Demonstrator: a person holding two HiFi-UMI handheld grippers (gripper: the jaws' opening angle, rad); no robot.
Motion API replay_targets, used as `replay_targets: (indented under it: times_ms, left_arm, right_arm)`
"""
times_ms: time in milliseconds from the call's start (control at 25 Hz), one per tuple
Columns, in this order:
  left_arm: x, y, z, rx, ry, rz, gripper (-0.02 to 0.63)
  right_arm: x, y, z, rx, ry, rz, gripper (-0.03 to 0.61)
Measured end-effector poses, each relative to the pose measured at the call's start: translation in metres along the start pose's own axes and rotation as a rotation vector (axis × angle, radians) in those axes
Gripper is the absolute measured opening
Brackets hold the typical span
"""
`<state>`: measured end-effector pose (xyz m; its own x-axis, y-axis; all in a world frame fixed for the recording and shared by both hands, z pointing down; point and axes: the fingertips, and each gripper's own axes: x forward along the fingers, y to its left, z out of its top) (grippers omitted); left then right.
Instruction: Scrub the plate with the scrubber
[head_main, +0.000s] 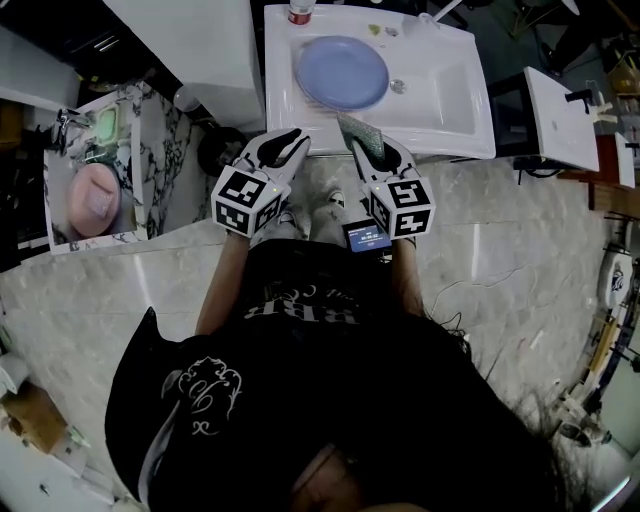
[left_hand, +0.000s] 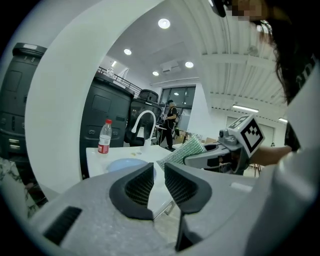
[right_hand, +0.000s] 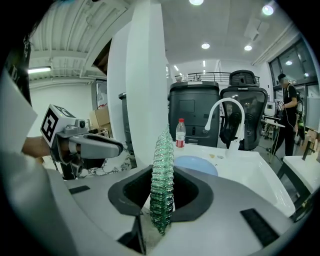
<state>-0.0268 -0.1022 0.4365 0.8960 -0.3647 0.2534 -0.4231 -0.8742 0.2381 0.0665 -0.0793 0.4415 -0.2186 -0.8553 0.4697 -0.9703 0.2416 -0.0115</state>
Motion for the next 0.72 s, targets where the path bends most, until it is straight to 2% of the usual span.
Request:
replay_targets:
  times_ms: [320, 480, 720]
  left_arm:
    - [0.033, 0.031, -0.006, -0.034, 0.054, 0.035, 0.065]
    - [0.063, 0.041, -0.014, -0.068, 0.105, 0.042, 0.128]
    - [0.106, 0.057, -0.028, -0.141, 0.171, 0.074, 0.167]
  right_arm:
    - [0.038, -0.039, 0.006, -0.021, 0.024, 0.019, 0.092]
    - [0.060, -0.070, 0.015, -0.048, 0.040, 0.036, 0.092]
    - [0.101, -0.116, 0.020, -0.140, 0.091, 0.081, 0.092]
